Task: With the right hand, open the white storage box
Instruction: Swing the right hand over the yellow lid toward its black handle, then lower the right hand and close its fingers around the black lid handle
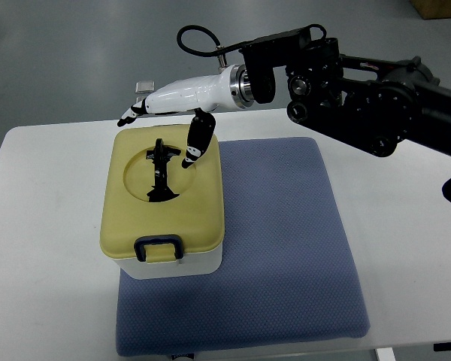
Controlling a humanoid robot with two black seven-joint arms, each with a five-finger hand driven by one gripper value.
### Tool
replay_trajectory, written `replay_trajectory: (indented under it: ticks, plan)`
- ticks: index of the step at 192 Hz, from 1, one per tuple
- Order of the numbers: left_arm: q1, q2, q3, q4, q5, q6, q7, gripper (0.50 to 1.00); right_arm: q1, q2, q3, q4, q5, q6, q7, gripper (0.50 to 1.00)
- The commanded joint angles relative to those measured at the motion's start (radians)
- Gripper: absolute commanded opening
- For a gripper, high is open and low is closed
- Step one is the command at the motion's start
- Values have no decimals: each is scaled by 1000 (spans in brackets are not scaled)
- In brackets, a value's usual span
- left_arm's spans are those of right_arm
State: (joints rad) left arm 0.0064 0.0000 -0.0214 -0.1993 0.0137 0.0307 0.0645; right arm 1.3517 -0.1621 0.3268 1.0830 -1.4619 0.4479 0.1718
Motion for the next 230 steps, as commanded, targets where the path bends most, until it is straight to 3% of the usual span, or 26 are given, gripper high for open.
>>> replay_trajectory:
  ticks: [1, 33, 54, 63, 84, 93, 113, 132, 155, 230]
  plan:
    - [0, 0, 0, 0, 0, 0, 0, 1000, -8, 13, 3, 0, 0, -12, 0, 946]
    - [0, 0, -2, 0, 0, 0, 0, 1000, -25, 26, 6, 0, 0, -28, 2, 938]
    - [0, 0, -2, 1, 0, 0, 0, 1000, -25, 27, 8, 0, 0, -32, 12, 897]
    - [0, 0, -2, 1, 0, 0, 0, 1000, -26, 27, 6, 0, 0, -32, 21, 834]
    - [0, 0, -2, 1, 0, 0, 0, 1000, -28, 27, 6, 0, 0, -32, 23, 764]
    - [0, 0, -2, 1, 0, 0, 0, 1000, -31, 27, 6, 0, 0, -34, 26, 705]
    - [0, 0, -2, 1, 0, 0, 0, 1000, -40, 27, 6, 0, 0, -32, 32, 676]
    - [1, 0, -2, 1, 0, 0, 0, 1000, -45, 26, 5, 0, -2, -32, 35, 568]
    - [0, 0, -2, 1, 0, 0, 0, 1000, -45, 24, 6, 0, -2, -32, 35, 507]
    - [1, 0, -2, 1, 0, 0, 0, 1000, 26, 12, 58, 18, 26, -18, 49, 500]
